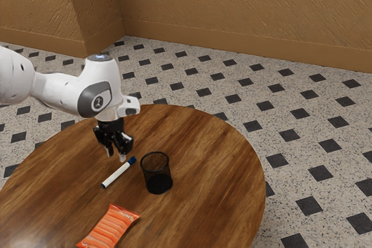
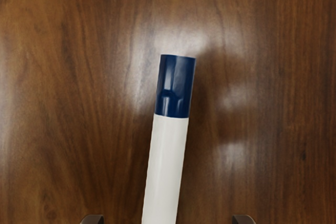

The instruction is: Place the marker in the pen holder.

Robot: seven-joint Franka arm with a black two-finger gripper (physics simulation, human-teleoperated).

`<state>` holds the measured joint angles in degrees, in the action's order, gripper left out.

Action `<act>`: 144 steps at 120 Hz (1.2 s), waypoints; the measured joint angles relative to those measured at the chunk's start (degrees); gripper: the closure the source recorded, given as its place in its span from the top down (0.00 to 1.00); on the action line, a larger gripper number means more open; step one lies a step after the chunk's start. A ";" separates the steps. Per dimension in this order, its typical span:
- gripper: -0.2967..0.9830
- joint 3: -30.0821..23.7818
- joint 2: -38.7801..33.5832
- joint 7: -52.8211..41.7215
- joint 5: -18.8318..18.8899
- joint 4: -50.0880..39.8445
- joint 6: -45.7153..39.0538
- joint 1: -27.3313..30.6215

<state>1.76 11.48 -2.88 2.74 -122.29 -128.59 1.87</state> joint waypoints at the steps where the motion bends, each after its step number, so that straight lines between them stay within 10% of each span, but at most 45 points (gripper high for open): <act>1: 0.44 0.00 0.22 0.02 0.00 0.11 -0.12 0.00; 95: 0.41 -0.09 9.67 -0.07 -0.02 4.58 -4.54 -0.26; 144: 0.18 -0.08 6.92 -0.12 0.52 4.30 -4.56 0.02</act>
<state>1.68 18.40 -3.01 3.26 -117.99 -133.15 1.89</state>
